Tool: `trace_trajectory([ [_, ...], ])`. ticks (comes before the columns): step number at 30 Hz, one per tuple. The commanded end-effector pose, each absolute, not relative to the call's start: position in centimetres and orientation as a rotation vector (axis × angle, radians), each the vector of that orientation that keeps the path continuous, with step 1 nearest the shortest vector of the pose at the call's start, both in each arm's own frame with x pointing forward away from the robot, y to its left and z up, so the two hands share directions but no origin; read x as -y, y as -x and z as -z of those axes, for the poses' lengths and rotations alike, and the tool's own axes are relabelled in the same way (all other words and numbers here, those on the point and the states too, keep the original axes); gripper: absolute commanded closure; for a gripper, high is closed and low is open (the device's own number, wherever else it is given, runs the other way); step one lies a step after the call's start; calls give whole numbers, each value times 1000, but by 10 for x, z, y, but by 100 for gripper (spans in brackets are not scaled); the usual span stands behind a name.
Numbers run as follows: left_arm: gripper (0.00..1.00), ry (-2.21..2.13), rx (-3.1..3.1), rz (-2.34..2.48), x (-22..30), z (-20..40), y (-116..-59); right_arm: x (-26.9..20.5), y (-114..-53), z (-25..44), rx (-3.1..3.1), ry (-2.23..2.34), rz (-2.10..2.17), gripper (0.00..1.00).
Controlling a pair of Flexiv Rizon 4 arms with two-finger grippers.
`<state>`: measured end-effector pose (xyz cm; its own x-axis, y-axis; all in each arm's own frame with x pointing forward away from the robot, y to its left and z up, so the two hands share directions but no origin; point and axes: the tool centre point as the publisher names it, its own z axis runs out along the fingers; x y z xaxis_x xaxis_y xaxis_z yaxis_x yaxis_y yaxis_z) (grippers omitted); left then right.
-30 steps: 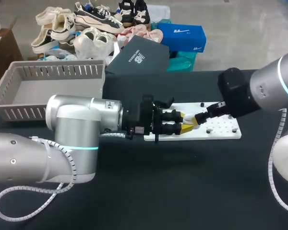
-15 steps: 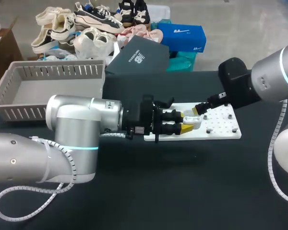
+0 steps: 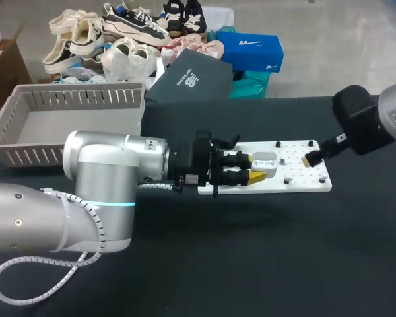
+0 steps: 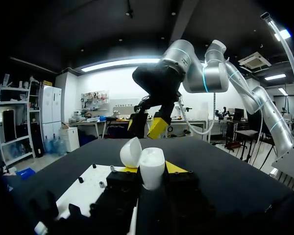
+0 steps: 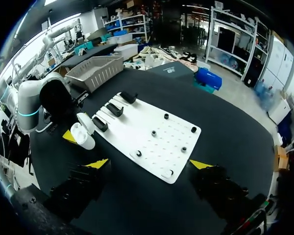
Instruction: Pick up each earbud case from the left stands, insert the matching earbuds, close the lid, and place the case in the box.
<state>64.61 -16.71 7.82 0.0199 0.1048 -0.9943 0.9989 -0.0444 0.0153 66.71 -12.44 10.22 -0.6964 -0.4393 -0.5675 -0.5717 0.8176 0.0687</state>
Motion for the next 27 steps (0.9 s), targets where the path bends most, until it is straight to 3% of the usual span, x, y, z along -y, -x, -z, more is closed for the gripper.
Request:
trace_trajectory([
  [1, 100, -1327, -1248, 1178, 167, -77, -647, 139, -661, -94, -2400, 561, 358, 0],
  [9, 100, -1327, -1248, 1178, 167, -77, -647, 150, -662, -81, -2415, 549, 503, 0],
  [14, 100, -1327, -1248, 1178, 167, -77, -647, 145, -659, -73, -2434, 571, 535, 15],
  [27, 100, -1327, -1248, 1178, 167, -77, -647, 134, -658, -46, -2499, 603, 628, 22],
])
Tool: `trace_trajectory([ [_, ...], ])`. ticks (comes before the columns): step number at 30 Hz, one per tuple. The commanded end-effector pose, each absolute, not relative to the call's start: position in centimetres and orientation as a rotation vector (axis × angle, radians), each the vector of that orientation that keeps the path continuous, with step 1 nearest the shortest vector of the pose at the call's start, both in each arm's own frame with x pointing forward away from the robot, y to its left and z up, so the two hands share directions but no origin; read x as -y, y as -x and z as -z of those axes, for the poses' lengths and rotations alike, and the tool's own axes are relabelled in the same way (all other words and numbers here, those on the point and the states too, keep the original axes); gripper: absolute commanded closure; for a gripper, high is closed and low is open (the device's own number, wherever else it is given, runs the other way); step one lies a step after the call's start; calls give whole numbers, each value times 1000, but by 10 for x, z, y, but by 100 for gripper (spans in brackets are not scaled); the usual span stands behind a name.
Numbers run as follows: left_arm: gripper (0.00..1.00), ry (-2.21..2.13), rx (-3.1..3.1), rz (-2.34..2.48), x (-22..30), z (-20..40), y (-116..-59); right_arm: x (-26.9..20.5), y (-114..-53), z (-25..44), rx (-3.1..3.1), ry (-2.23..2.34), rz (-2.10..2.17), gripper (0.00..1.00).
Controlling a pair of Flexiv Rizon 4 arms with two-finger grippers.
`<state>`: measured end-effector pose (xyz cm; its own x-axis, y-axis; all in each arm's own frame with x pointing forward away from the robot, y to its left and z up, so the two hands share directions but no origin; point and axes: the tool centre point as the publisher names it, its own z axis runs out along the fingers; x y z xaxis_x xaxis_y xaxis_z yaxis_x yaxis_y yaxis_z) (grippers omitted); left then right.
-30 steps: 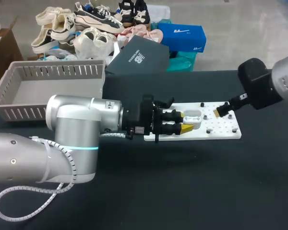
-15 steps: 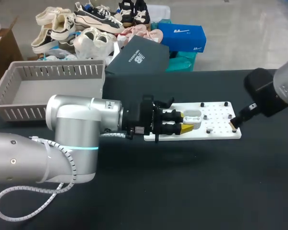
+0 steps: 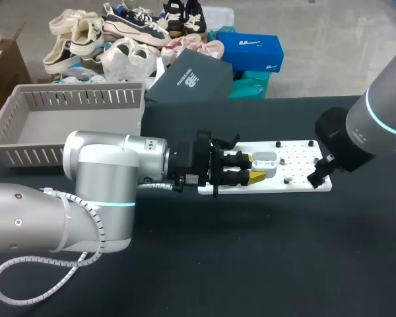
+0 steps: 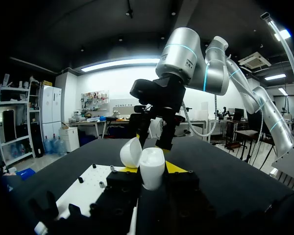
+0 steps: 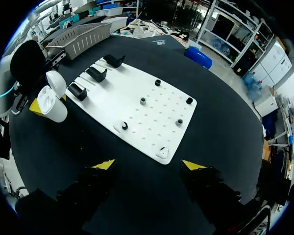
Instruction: Pick up each earbud case from the left stands, insert the matching earbuds, close the lid, and place the case in the box.
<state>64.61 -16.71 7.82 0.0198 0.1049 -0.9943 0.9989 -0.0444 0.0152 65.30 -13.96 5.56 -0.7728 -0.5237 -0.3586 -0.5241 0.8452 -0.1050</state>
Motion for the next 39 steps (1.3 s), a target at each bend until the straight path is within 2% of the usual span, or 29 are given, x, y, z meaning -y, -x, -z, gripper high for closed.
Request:
trace_trajectory([
  [1, 100, -1327, -1248, 1178, 167, -77, -647, 135, -659, -45, -2500, 601, 637, 26],
  [5, 100, -1327, -1248, 1178, 167, -77, -647, 138, -662, -38, -2515, 595, 662, 31],
  [7, 100, -1327, -1248, 1178, 167, -77, -647, 139, -664, -36, -2519, 592, 670, 38],
  [12, 100, -1327, -1248, 1178, 167, -77, -647, 143, -669, -31, -2532, 581, 685, 40],
  [17, 100, -1327, -1248, 1178, 167, -77, -647, 146, -672, -26, -2542, 576, 700, 50],
  [21, 100, -1327, -1248, 1178, 167, -77, -647, 148, -674, -23, -2547, 575, 704, 53],
  [29, 100, -1327, -1248, 1178, 167, -77, -647, 149, -678, -19, -2552, 568, 711, 54],
  [39, 100, -1327, -1248, 1178, 167, -77, -647, 150, -681, -17, -2566, 561, 708, 60],
])
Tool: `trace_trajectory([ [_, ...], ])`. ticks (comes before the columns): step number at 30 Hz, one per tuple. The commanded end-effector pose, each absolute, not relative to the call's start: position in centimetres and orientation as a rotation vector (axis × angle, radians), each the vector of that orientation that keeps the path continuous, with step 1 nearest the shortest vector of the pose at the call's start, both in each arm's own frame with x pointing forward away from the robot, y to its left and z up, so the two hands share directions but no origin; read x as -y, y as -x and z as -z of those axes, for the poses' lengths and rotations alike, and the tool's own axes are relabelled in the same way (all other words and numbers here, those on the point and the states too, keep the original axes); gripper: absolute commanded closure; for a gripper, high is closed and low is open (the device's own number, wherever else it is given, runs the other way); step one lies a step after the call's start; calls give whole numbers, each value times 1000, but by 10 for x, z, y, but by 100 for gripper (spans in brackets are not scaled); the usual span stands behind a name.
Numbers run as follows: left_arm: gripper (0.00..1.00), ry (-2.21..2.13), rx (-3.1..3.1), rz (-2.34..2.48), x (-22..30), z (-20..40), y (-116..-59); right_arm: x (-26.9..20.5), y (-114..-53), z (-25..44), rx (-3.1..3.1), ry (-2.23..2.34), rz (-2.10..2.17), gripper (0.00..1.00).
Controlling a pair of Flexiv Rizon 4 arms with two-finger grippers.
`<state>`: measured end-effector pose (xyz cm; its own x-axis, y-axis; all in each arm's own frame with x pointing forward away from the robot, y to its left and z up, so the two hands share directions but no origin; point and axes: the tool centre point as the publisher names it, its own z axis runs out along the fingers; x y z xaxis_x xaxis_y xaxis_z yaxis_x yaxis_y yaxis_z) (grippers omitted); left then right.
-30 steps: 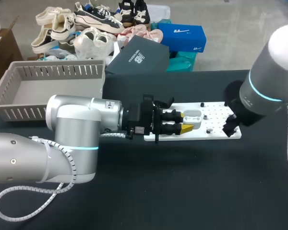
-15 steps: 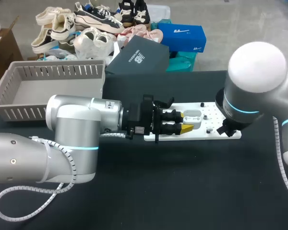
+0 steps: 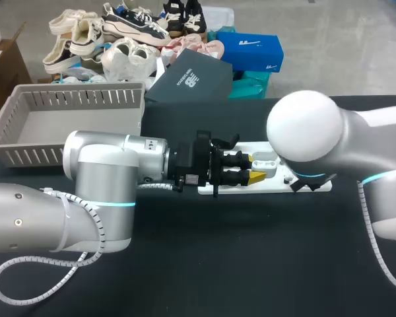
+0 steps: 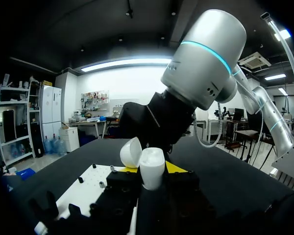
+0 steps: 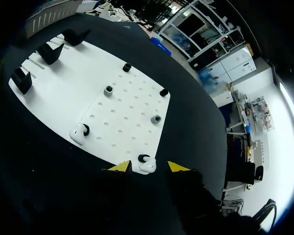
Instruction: Pick up each earbud case from the left stands, insert the matching earbuds, close the lid, and place the case in the box.
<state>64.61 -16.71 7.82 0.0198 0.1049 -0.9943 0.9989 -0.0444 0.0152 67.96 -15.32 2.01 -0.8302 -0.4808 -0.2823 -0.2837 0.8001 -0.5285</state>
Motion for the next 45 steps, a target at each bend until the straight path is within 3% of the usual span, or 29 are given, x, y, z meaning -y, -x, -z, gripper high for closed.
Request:
trace_trajectory([
  [1, 100, -1327, -1248, 1178, 167, -77, -647, 150, -681, -17, -2567, 561, 706, 60],
  [23, 100, -1327, -1248, 1178, 167, -77, -647, 154, -684, -16, -2582, 543, 709, 87],
  [26, 100, -1327, -1248, 1178, 167, -77, -647, 154, -684, -16, -2583, 541, 710, 100],
  [45, 100, -1327, -1248, 1178, 167, -77, -647, 149, -659, -68, -2532, 463, 594, 100],
])
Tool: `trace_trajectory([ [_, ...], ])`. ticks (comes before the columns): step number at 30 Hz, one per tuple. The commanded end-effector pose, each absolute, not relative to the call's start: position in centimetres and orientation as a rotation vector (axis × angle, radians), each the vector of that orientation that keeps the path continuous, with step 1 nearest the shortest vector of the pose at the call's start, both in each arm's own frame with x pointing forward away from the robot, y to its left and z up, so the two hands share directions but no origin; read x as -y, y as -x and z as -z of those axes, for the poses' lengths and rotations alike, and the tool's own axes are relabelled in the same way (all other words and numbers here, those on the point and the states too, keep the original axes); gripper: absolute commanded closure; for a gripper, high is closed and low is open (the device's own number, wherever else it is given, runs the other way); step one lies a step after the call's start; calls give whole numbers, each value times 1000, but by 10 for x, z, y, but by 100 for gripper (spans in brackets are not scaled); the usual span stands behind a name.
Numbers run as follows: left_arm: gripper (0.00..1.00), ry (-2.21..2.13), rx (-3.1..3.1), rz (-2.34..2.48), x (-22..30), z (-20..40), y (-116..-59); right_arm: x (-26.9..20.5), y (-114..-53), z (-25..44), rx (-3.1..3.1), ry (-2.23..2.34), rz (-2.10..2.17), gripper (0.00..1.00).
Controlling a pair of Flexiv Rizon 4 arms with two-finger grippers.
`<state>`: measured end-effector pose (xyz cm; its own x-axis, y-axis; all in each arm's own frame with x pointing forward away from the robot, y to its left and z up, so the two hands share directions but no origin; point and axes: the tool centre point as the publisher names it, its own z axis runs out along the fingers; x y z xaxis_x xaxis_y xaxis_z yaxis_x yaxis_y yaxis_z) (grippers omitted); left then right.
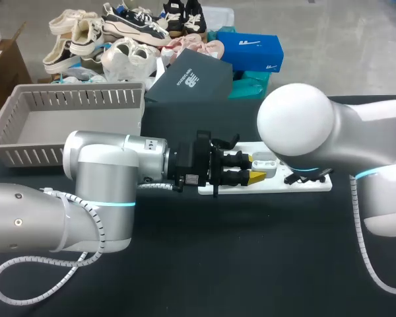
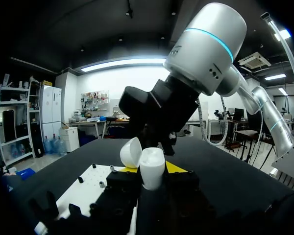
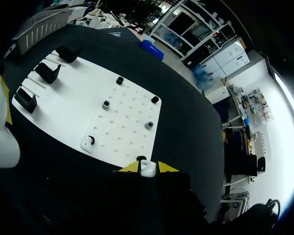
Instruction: Pick up each earbud case from the left stands, insert the matching earbuds, close the lid, and place the case in the box.
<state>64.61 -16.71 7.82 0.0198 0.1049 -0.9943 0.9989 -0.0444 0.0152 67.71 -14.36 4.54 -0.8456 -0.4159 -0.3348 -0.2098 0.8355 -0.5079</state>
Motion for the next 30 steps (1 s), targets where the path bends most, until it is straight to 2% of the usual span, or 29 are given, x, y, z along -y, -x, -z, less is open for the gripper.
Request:
trace_trajectory([
  [1, 100, -1327, -1248, 1178, 167, -77, -647, 148, -656, -73, -2520, 457, 574, 100],
  [12, 100, -1327, -1248, 1178, 167, -77, -647, 120, -625, -144, -2405, 514, 292, 100],
  [30, 100, -1327, -1248, 1178, 167, -77, -647, 53, -600, -174, -2476, 740, 259, 100],
])
